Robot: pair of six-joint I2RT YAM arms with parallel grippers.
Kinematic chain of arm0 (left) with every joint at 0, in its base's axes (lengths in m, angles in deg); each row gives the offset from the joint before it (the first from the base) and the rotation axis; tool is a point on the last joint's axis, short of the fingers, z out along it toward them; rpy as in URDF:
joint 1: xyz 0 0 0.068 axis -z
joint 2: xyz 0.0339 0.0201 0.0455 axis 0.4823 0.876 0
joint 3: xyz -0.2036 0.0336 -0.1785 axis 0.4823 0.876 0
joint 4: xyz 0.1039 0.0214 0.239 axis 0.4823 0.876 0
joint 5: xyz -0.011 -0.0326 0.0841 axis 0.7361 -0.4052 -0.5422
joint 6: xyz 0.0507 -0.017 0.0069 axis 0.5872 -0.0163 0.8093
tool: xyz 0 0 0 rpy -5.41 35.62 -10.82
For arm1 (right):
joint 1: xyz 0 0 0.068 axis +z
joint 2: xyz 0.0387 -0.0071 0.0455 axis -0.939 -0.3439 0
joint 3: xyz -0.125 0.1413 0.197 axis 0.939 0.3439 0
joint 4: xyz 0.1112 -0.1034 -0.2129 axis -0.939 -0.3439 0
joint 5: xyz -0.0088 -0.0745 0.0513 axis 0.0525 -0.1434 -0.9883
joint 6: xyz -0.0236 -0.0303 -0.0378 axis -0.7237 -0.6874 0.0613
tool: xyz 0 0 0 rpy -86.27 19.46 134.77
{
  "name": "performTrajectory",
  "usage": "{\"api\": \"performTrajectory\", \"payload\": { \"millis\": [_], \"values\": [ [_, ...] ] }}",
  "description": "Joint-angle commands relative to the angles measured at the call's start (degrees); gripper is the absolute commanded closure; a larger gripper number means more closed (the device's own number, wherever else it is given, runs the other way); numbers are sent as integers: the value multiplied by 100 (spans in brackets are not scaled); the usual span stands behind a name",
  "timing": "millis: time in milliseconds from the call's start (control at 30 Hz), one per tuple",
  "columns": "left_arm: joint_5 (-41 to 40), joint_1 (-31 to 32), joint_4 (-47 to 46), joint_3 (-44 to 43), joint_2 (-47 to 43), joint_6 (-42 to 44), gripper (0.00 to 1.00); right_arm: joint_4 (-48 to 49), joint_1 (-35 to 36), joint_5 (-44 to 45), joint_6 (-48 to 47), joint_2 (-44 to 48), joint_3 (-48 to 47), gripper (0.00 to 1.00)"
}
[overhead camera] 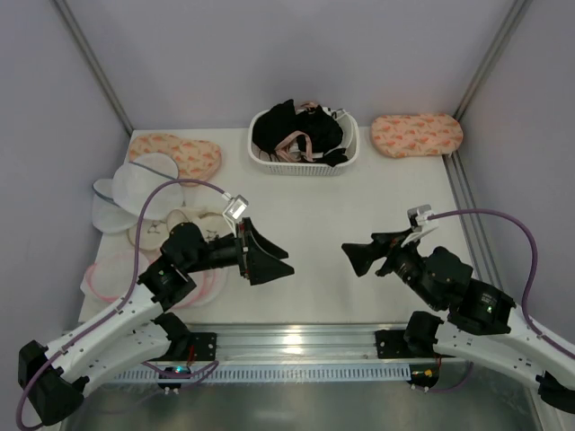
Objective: Unzip the laundry bag and remove the bra
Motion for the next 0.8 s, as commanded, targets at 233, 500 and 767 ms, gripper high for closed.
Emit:
{"api": "performTrajectory", "payload": {
  "millis": [233,500,767],
  "values": [
    [9,35,-369,27,27,10,1,232,15,1034,11,-244,14,1],
    [-61,61,-536,167,141,-95,1,1020,-2326,242,903,-1571,250,1],
    [-271,132,-546,334,-8,-166,1,3872,-5142,-2670,2084,-3975,937,0]
  ]
}}
